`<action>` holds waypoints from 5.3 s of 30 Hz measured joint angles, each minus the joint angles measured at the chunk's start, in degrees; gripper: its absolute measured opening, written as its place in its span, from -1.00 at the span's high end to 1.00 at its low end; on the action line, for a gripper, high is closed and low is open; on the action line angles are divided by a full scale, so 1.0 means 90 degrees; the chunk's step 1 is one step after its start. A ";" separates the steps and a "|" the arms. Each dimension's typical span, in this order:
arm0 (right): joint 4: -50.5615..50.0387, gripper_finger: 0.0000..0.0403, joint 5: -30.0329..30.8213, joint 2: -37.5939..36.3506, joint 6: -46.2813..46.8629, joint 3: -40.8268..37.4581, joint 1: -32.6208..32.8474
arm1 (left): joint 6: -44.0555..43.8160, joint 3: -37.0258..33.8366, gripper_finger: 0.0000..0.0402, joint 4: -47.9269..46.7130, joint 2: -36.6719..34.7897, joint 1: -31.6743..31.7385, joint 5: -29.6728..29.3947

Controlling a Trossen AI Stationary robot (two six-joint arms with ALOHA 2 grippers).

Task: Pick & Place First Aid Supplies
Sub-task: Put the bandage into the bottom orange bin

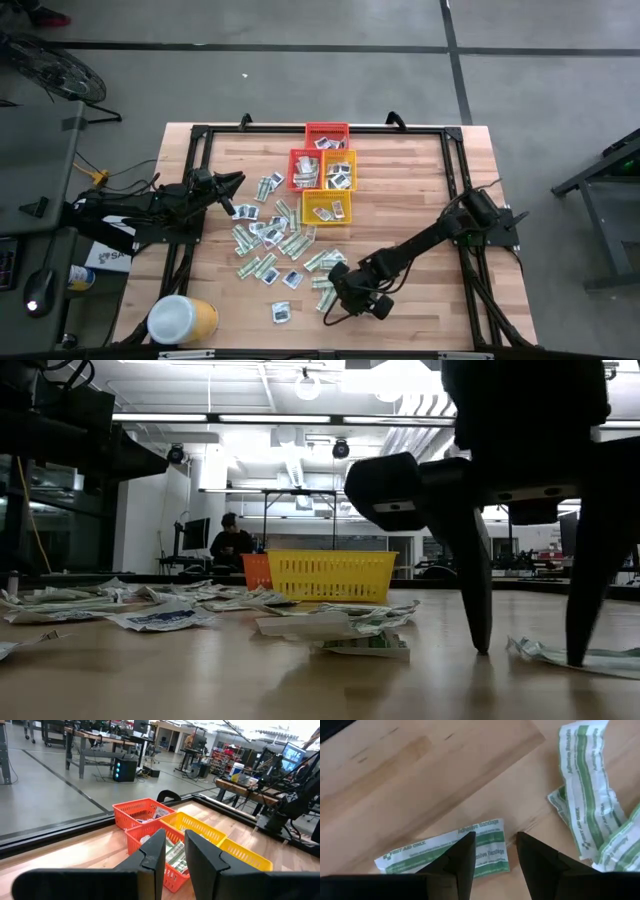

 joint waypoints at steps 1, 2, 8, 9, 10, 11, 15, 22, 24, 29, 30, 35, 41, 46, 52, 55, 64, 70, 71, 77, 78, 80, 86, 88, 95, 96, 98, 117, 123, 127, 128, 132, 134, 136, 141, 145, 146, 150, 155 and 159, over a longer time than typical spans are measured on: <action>-0.0003 0.33 -0.0004 0.0020 0.0154 0.0000 -0.0002 | 0.0000 -0.0002 0.64 -0.0001 -0.0001 -0.0001 0.0000; -0.0007 0.34 -0.0012 0.0043 0.0294 0.0002 -0.0002 | 0.0000 -0.0001 0.64 -0.0001 0.0000 0.0000 0.0001; -0.0010 0.57 0.0057 0.0078 0.1086 -0.0001 0.0003 | 0.0000 0.0000 0.64 -0.0001 -0.0001 -0.0001 0.0000; -0.0012 0.62 0.0066 0.0082 0.1201 -0.0005 0.0002 | 0.0000 -0.0002 0.64 -0.0001 0.0001 0.0000 0.0000; -0.0015 0.68 0.0086 0.0084 0.1317 -0.0005 0.0002 | 0.0000 0.0000 0.64 -0.0001 0.0001 0.0001 0.0000; -0.0015 0.73 0.0111 0.0085 0.1447 -0.0005 0.0002 | 0.0000 -0.0002 0.64 -0.0001 0.0001 -0.0001 0.0000; -0.0019 0.95 0.0168 0.0091 0.1961 -0.0007 -0.0012 | 0.0000 -0.0001 0.64 -0.0001 0.0001 0.0000 0.0000; -0.0119 0.99 0.0124 -0.0136 0.3157 -0.0040 -0.0014 | 0.0000 -0.0001 0.64 0.0000 0.0000 0.0001 0.0001; -0.0347 0.99 0.0084 -0.0335 0.3541 -0.0078 0.0001 | 0.0000 -0.0001 0.64 -0.0001 0.0000 0.0000 0.0000; -0.0697 1.00 0.0300 -0.0962 0.4234 0.0159 -0.0099 | 0.0000 -0.0002 0.64 -0.0001 -0.0001 0.0001 0.0000; -0.0826 1.00 0.0388 -0.1065 0.4291 0.0232 -0.0143 | 0.0000 -0.0001 0.64 -0.0001 0.0001 0.0000 0.0000; -0.1483 1.00 0.1129 -0.1424 0.4297 0.0784 -0.0480 | 0.0000 -0.0002 0.64 0.0000 0.0000 0.0000 0.0002; -0.2221 1.00 0.2467 -0.1462 0.3840 0.1686 -0.1217 | 0.0000 0.0000 0.64 -0.0001 -0.0001 0.0001 0.0000; -0.2189 1.00 0.3106 -0.1469 0.3524 0.2041 -0.2029 | 0.0000 -0.0002 0.64 -0.0001 -0.0001 0.0001 0.0001; -0.1780 1.00 0.3872 -0.1357 0.3206 0.2050 -0.2965 | 0.0000 -0.0001 0.64 -0.0001 -0.0001 -0.0001 0.0002; -0.1315 1.00 0.4081 -0.1160 0.3031 0.2047 -0.3328 | 0.0000 0.0000 0.64 -0.0001 0.0001 0.0001 0.0002; -0.0366 1.00 0.3948 -0.0284 0.2972 0.2047 -0.4124 | 0.0000 -0.0002 0.64 -0.0001 0.0001 0.0001 0.0000; -0.0002 1.00 0.3589 0.0071 0.2358 0.2047 -0.4434 | 0.0000 0.0000 0.64 0.0001 -0.0001 -0.0001 0.0002; 0.0029 1.00 0.3467 0.0111 0.2224 0.2047 -0.4466 | 0.0000 0.0000 0.64 -0.0001 0.0001 0.0001 0.0002; 0.0025 0.94 0.3051 0.0260 0.1575 0.2047 -0.4551 | 0.0000 -0.0002 0.64 0.0001 0.0001 0.0001 0.0002; 0.0046 0.93 0.3070 0.0258 0.1554 0.2047 -0.4551 | 0.0000 0.0000 0.64 -0.0001 -0.0001 0.0001 0.0002; 0.0069 0.89 0.3146 0.0258 0.1542 0.2047 -0.4551 | 0.0000 0.0000 0.64 0.0000 -0.0001 0.0001 0.0007; 0.0063 0.68 0.3075 0.0258 0.1539 0.2047 -0.4546 | 0.0000 -0.0001 0.64 -0.0001 -0.0001 0.0000 0.0009; 0.0064 0.60 0.3073 0.0253 0.1603 0.2047 -0.4510 | 0.0000 -0.0002 0.64 0.0001 -0.0001 -0.0001 0.0010; -0.0933 0.38 0.3165 -0.0205 0.3672 0.2048 -0.4183 | 0.0000 -0.0002 0.64 0.0001 0.0001 -0.0001 0.0010; -0.1224 0.37 0.3085 -0.0320 0.4061 0.2050 -0.4108 | 0.0000 0.0000 0.64 0.0000 -0.0001 -0.0001 0.0011; -0.1740 0.35 0.2863 -0.0462 0.4804 0.2050 -0.3936 | 0.0000 0.0000 0.64 0.0001 -0.0001 0.0001 0.0011; -0.2009 0.34 0.1676 -0.2074 1.0270 -0.0155 -0.2254 | 0.0000 -0.0002 0.64 0.0001 0.0001 0.0001 0.0007; -0.0842 0.34 0.1688 -0.2243 1.1661 -0.1143 -0.1627 | 0.0000 -0.0002 0.64 0.0000 0.0001 0.0001 0.0007; 0.0110 0.34 0.1720 -0.2243 1.2412 -0.1704 -0.1321 | 0.0000 -0.0001 0.64 -0.0001 0.0001 0.0001 0.0007; 0.0248 0.34 0.1769 -0.2243 1.2589 -0.1814 -0.1269 | 0.0000 -0.0002 0.64 0.0001 -0.0001 -0.0001 0.0007; 0.0714 0.34 0.1805 -0.2243 1.3093 -0.2148 -0.1127 | 0.0000 0.0000 0.64 0.0001 -0.0001 -0.0001 0.0007; 0.0901 0.34 0.1794 -0.2236 1.3235 -0.2279 -0.1058 | 0.0000 -0.0002 0.64 -0.0001 -0.0001 -0.0001 0.0007; 0.1038 0.34 0.1785 -0.2223 1.3348 -0.2328 -0.0987 | 0.0000 -0.0002 0.64 0.0001 0.0001 0.0001 0.0005; 0.1530 0.34 0.1594 -0.1977 1.3451 -0.2322 -0.0836 | 0.0000 -0.0002 0.64 -0.0001 -0.0001 0.0000 0.0005; 0.2145 0.34 0.1547 -0.1642 1.3454 -0.2321 -0.0789 | 0.0000 0.0000 0.64 -0.0001 -0.0001 -0.0001 0.0005; 0.2237 0.34 0.1544 -0.1570 1.3454 -0.2322 -0.0789 | 0.0000 0.0000 0.64 -0.0001 -0.0001 -0.0001 0.0005; 0.2314 0.34 0.1604 -0.1481 1.3451 -0.2295 -0.0799 | 0.0000 -0.0001 0.64 -0.0001 0.0001 -0.0001 0.0002; 0.2350 0.34 0.1608 -0.1471 1.3399 -0.2295 -0.0867 | 0.0000 0.0000 0.64 -0.0001 -0.0001 0.0001 0.0002; 0.2403 0.34 0.1537 -0.1471 1.3277 -0.2295 -0.0911 | 0.0000 0.0000 0.64 0.0000 0.0001 -0.0001 0.0002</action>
